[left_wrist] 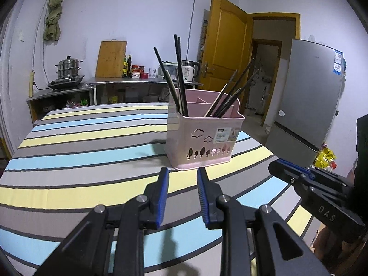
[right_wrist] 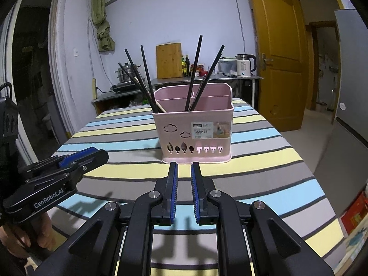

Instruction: Organize utensils

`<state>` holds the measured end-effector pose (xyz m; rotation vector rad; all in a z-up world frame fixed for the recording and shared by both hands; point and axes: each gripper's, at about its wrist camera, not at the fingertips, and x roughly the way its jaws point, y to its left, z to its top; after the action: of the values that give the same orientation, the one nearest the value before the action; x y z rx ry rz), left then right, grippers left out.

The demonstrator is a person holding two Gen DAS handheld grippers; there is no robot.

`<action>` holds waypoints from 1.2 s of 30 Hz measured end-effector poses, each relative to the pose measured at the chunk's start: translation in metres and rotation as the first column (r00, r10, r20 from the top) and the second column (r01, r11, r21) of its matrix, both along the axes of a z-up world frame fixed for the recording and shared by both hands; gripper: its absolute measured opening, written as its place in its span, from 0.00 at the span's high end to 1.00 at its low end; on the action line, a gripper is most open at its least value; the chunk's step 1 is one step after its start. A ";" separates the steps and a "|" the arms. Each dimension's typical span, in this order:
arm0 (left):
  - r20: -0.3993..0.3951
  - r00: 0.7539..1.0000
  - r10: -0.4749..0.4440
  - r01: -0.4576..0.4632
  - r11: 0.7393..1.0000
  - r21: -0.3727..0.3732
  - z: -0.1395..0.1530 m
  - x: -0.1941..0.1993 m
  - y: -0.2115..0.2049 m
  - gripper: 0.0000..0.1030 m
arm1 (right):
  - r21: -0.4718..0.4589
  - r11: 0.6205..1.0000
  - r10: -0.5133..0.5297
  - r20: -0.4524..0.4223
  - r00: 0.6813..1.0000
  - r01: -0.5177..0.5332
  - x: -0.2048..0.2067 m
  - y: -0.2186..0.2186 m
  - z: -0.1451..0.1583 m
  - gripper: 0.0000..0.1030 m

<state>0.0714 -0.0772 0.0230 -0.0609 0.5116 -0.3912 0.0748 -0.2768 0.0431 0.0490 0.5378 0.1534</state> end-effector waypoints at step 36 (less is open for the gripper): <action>0.006 1.000 -0.001 0.001 1.000 0.001 0.003 -0.005 -0.002 0.75 | 0.010 1.000 -0.003 0.014 1.000 0.002 -0.005 -0.002 0.004 0.89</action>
<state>0.0662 -0.0789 0.0263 -0.0582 0.5057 -0.3922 0.0701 -0.2788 0.0471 0.0581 0.5230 0.1538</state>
